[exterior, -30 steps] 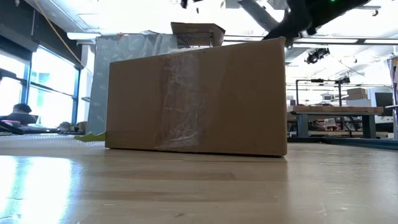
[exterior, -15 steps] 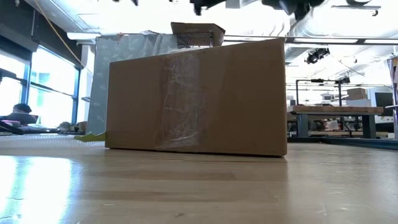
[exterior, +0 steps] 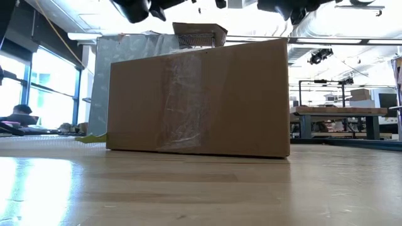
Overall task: Unpack boxes
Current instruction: Open the cardboard box using the silver cutter
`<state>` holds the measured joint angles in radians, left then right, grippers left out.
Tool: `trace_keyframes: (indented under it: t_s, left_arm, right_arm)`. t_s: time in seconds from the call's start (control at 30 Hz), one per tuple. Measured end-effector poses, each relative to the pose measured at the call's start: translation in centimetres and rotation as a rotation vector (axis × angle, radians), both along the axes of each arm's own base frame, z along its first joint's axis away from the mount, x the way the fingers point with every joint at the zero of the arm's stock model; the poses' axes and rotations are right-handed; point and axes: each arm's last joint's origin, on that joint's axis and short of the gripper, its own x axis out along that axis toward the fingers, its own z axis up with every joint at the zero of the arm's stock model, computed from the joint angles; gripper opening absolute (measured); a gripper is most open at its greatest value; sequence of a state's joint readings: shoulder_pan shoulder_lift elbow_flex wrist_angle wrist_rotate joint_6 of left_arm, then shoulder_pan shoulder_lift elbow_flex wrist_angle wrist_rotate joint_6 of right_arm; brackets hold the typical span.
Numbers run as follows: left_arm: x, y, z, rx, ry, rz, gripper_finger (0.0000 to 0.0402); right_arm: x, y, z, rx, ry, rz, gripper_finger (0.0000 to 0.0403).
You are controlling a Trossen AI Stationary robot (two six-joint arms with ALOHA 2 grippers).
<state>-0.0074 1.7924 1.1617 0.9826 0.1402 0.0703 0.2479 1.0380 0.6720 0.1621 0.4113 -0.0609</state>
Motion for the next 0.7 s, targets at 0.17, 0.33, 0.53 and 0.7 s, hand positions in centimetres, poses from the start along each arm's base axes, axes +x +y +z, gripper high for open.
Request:
trace_keyframes:
  t_s: [0.17, 0.33, 0.53, 0.7]
  left_arm:
    - [0.33, 0.04, 0.28, -0.018, 0.052, 0.002, 0.0106]
    - [0.35, 0.16, 0.05, -0.027, 0.099, 0.044, 0.0045]
    - [0.45, 0.44, -0.27, -0.069, 0.129, 0.138, 0.0045]
    - [-0.03, 0.73, 0.04, -0.146, 0.194, 0.256, 0.0045]
  right_arm:
    - [0.40, -0.09, -0.46, -0.006, 0.022, -0.010, 0.0050]
    - [0.39, -0.10, -0.47, -0.003, 0.022, -0.016, 0.0053]
    - [0.35, -0.29, -0.41, -0.022, 0.015, -0.085, 0.0101]
    - [0.18, -0.53, -0.87, -0.170, 0.095, -0.118, 0.0110]
